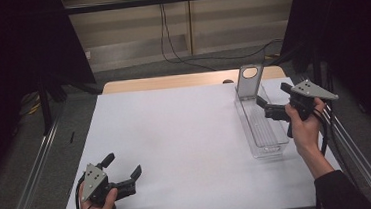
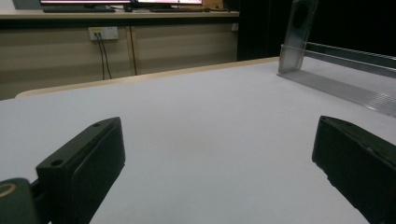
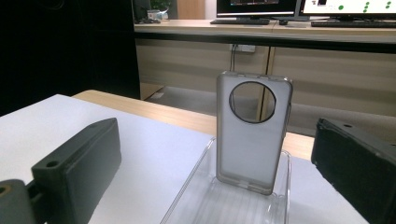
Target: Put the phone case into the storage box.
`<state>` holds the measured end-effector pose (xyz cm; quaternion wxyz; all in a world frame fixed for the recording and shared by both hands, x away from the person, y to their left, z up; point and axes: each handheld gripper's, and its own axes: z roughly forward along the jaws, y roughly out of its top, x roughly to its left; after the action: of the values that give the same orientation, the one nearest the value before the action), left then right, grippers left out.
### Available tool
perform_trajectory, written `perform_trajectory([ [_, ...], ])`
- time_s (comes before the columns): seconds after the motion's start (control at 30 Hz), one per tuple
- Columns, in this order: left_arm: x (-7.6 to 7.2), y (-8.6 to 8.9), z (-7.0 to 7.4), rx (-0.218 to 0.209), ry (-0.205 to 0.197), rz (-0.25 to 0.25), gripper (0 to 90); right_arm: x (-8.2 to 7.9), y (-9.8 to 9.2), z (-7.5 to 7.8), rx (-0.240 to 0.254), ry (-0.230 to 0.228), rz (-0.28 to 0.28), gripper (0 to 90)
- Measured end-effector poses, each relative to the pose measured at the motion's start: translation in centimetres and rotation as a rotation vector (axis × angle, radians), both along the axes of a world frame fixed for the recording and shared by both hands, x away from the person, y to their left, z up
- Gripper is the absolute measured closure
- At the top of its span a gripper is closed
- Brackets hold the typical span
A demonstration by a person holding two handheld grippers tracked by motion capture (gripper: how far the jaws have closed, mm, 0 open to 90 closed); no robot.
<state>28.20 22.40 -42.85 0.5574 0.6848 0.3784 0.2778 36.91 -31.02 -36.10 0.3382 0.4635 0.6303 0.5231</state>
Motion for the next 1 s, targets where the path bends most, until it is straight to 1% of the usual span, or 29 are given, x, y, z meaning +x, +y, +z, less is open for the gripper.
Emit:
perform_trajectory([
  [0.03,0.0,0.0,0.1,0.001,0.001,-0.001,2.6,-0.1,0.0,-0.1,-0.004,-0.001,0.002,1.2],
  [0.1,-0.1,0.0,0.1,0.001,0.001,0.004,2.6,-0.4,0.0,-0.2,0.005,0.002,0.008,1.1],
  [0.17,-0.1,0.0,0.1,0.0,0.002,-0.002,2.6,-0.8,-0.1,-0.5,0.002,0.002,0.006,1.1],
  [0.23,-0.1,-0.1,0.1,0.009,0.0,-0.003,2.6,-1.1,-0.3,-0.7,0.012,0.006,0.005,1.1],
  [0.27,-0.1,-0.1,0.1,0.011,-0.002,-0.006,2.6,-1.3,-0.4,-0.8,0.009,0.008,0.007,1.1],
  [0.4,-0.1,-0.1,0.0,0.009,0.0,-0.007,2.6,-2.0,-0.6,-1.0,0.033,-0.009,0.011,0.8],
  [0.47,-0.1,-0.1,0.0,0.01,0.0,-0.003,2.6,-2.4,-0.8,-1.1,0.025,-0.003,0.012,0.9],
  [0.5,-0.2,-0.1,0.0,0.01,0.0,-0.003,2.6,-2.5,-0.8,-1.2,0.032,-0.001,0.011,0.9],
  [0.57,-0.2,-0.1,0.1,0.01,-0.003,-0.004,2.6,-3.0,-1.1,-1.4,0.019,0.003,0.01,0.7],
  [0.73,-0.1,0.0,0.0,0.009,0.0,-0.004,2.6,-4.0,-1.7,-2.0,0.042,0.006,0.002,0.5],
  [0.8,-0.1,0.0,0.1,0.008,0.0,-0.006,2.6,-4.3,-1.9,-2.2,0.039,0.006,0.0,0.5],
  [0.87,-0.1,0.0,0.0,0.012,0.001,-0.003,2.6,-4.7,-2.0,-2.4,0.048,0.007,-0.003,0.6],
  [1.0,-0.1,0.0,0.0,0.009,0.003,-0.004,2.6,-5.6,-2.0,-2.6,0.049,0.005,0.0,0.5],
])
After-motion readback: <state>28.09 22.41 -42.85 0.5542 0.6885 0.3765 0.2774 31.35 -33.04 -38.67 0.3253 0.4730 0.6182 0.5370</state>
